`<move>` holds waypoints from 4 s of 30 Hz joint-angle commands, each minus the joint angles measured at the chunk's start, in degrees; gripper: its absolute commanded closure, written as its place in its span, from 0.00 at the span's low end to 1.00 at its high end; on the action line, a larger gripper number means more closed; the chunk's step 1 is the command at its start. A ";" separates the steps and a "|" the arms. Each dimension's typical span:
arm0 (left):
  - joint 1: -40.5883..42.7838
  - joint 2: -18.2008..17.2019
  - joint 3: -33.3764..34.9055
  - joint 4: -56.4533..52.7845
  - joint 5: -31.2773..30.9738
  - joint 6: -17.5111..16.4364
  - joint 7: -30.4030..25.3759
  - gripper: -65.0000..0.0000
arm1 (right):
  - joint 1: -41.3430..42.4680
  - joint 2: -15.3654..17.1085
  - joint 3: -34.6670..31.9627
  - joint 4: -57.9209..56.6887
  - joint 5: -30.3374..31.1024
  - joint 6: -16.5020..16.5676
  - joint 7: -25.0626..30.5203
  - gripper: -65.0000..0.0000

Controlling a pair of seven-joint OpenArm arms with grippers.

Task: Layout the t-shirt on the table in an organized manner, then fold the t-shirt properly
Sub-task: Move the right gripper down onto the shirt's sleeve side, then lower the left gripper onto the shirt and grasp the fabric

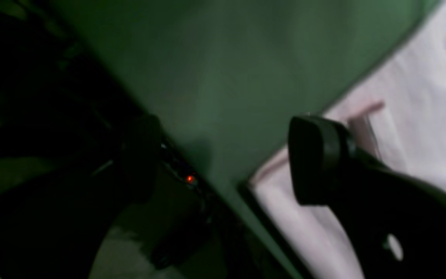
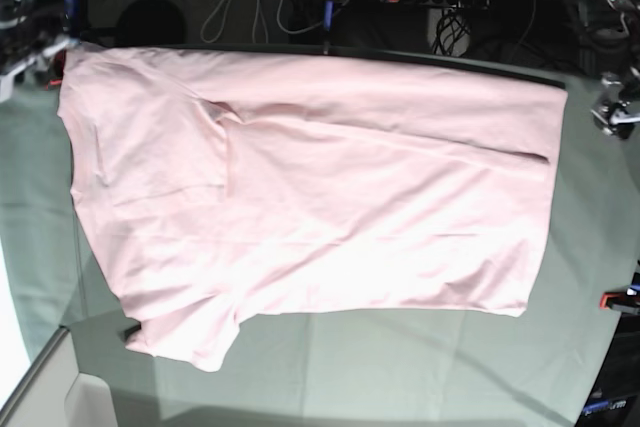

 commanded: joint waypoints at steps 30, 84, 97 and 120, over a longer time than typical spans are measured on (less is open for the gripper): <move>-15.46 -2.20 -0.53 -3.20 0.18 -0.12 -1.02 0.02 | 46.03 18.32 -18.75 -55.06 -20.52 -0.40 18.36 0.52; -43.06 -2.20 36.48 -46.10 18.02 -0.12 -29.32 0.01 | 44.89 19.91 -19.37 -79.85 -20.43 -14.60 37.70 1.00; -47.37 1.76 57.14 -61.92 18.02 -0.20 -48.40 0.01 | 44.80 19.91 -19.37 -79.85 -20.43 -14.60 37.61 1.00; -40.60 2.90 61.80 -67.02 12.84 -0.20 -64.49 0.37 | 44.80 19.91 -19.37 -79.85 -20.43 -14.60 37.70 1.00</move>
